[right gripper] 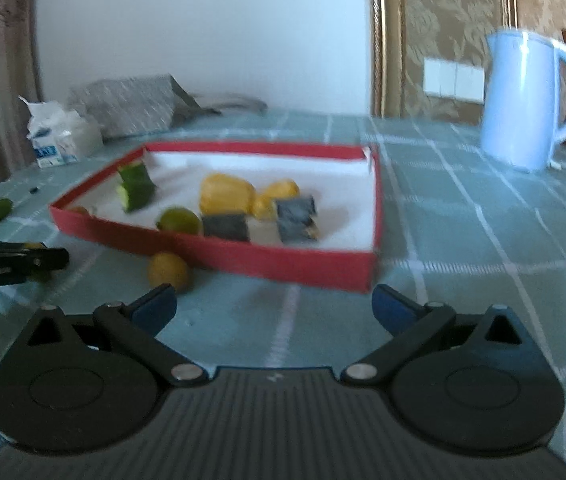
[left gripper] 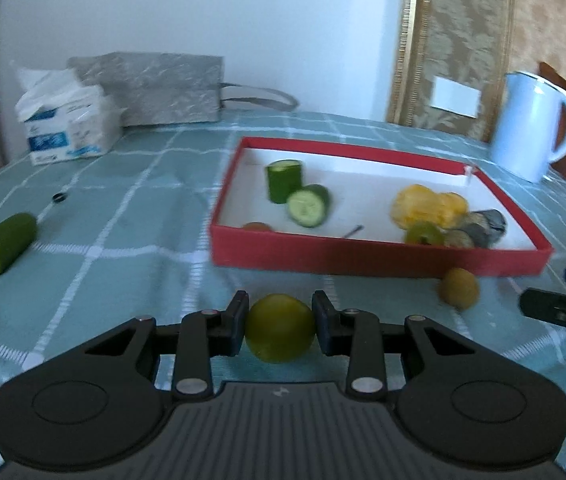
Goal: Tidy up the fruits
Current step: 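Grasp the small brown round fruit with the right tool while the left tool holds the lime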
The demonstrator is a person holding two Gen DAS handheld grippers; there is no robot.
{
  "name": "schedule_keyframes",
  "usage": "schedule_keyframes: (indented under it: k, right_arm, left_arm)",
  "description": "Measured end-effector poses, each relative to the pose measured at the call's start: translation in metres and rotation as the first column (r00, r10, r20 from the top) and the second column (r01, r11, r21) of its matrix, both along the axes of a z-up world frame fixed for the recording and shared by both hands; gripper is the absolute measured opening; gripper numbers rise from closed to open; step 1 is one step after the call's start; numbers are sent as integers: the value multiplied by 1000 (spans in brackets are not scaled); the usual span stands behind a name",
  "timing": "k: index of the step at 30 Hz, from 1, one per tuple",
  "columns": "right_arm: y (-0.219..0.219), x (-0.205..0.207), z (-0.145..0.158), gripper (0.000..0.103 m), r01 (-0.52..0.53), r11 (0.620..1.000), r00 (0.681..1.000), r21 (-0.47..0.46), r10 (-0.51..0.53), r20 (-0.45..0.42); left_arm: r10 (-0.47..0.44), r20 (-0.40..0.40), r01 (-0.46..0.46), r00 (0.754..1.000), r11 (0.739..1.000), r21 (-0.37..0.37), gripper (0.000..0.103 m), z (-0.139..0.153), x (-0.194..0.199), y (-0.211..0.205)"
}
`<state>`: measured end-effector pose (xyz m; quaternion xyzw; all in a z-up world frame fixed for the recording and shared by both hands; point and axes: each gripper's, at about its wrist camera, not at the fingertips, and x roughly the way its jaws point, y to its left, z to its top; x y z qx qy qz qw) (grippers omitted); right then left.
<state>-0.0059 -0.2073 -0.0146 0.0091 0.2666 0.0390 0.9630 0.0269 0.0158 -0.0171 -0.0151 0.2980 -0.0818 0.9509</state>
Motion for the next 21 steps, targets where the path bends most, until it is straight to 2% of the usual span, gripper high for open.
schedule_keyframes:
  k: [2,7,9,12,15,21]
  right_arm:
    - [6,-1,2,97,-13,1000,1000,-4,13,11]
    - [22,8,-2,86,-67,998,997,17,68,-39]
    - [29,10,-2,85,-76,997,996,4,76,-42]
    - [42,16,-2,79,-94,995,995,-20,93,-41]
    - [51,26,-5,66,-106,993,992,-53,102,-69]
    - [57,38,-10,63,-104,993,990,-54,98,-100]
  left_arm:
    - [26,-8,-26,1000,1000,-4,33,-1,2,4]
    - [56,-14,-57,998,998,-19,33,-1,4,9]
    - [57,-13,-58,998,998,-17,34,-1,6,9]
    - [58,-14,-58,998,998,-19,34,-1,6,9]
    - [57,-15,-57,998,998,-27,34,-1,5,10]
    - [52,-22,-53,998,997,-52,34,-1,5,13]
